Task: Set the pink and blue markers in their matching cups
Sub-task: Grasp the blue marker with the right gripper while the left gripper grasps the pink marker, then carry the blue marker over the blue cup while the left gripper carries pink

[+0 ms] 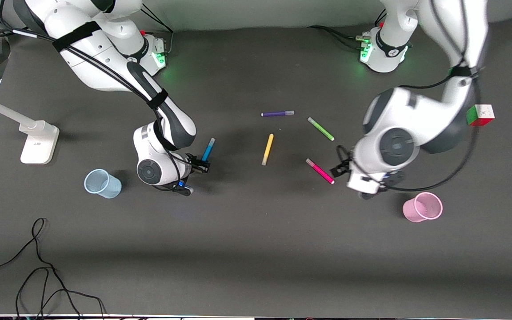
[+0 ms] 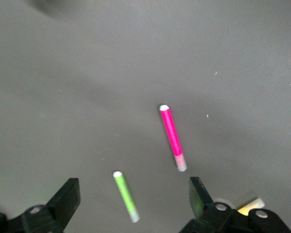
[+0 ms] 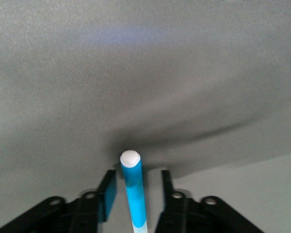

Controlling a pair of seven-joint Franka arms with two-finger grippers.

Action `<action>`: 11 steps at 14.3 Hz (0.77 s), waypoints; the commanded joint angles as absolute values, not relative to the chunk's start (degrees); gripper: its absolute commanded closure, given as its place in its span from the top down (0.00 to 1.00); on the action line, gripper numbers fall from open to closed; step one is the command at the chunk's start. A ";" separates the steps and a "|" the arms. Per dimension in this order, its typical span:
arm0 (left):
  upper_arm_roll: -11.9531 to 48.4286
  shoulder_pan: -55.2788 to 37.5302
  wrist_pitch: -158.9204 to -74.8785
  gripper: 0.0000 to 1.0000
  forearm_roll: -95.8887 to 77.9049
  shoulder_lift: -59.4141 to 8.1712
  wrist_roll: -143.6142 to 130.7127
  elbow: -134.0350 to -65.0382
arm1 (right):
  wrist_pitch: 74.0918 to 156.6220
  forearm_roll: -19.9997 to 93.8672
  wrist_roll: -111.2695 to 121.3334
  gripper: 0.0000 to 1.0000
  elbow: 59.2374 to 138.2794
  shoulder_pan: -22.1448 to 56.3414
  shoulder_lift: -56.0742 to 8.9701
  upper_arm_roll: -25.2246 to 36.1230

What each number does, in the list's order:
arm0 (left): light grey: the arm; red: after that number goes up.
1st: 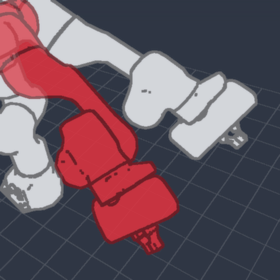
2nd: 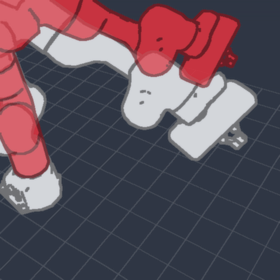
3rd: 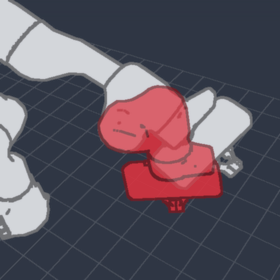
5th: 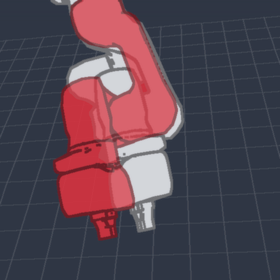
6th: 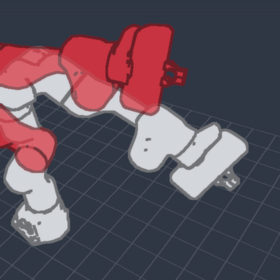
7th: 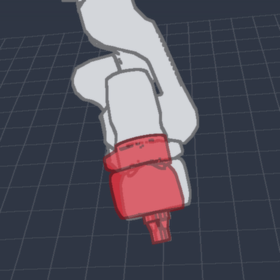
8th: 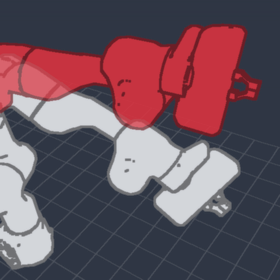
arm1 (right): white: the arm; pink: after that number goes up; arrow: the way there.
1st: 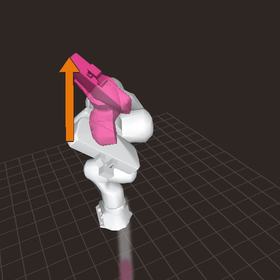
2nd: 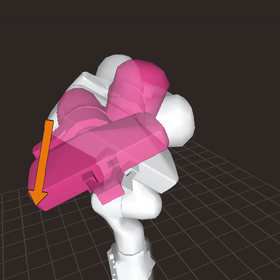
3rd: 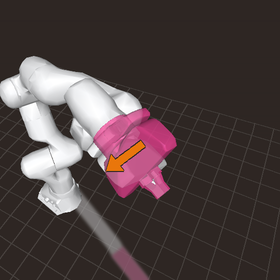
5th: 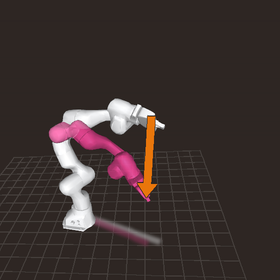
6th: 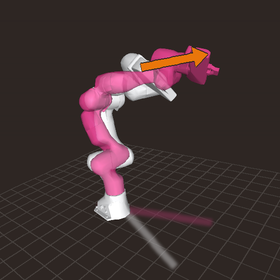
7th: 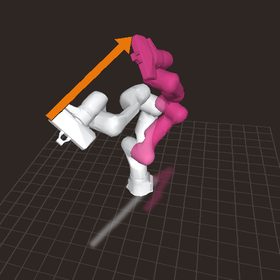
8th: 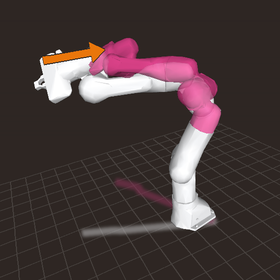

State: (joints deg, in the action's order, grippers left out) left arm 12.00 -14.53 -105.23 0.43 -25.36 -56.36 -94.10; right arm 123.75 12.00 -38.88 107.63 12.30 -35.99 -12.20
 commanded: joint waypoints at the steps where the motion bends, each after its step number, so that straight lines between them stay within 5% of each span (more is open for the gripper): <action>1: 11.16 -17.22 -111.16 1.00 0.44 -28.29 -63.17 -96.85 | 124.98 13.10 -39.90 0.02 108.46 11.96 -35.59 -12.22; 6: 11.08 -19.60 -121.08 1.00 0.35 -34.45 -71.45 -100.53 | 123.15 13.10 -39.37 0.00 108.19 10.64 -33.94 -12.13; 8: 11.08 -19.51 -126.28 0.97 0.44 -35.07 -71.54 -103.52 | 116.66 13.01 -39.82 0.00 107.49 10.37 -27.90 -11.87; 10: 11.07 -19.07 -127.62 0.81 0.44 -35.77 -71.54 -104.15 | 112.43 12.22 -38.77 0.00 107.58 10.37 -20.86 -8.46; 11: 11.07 -18.90 -127.53 0.64 0.35 -35.86 -71.28 -104.15 | 111.37 12.13 -36.85 0.00 107.67 10.37 -17.70 -7.13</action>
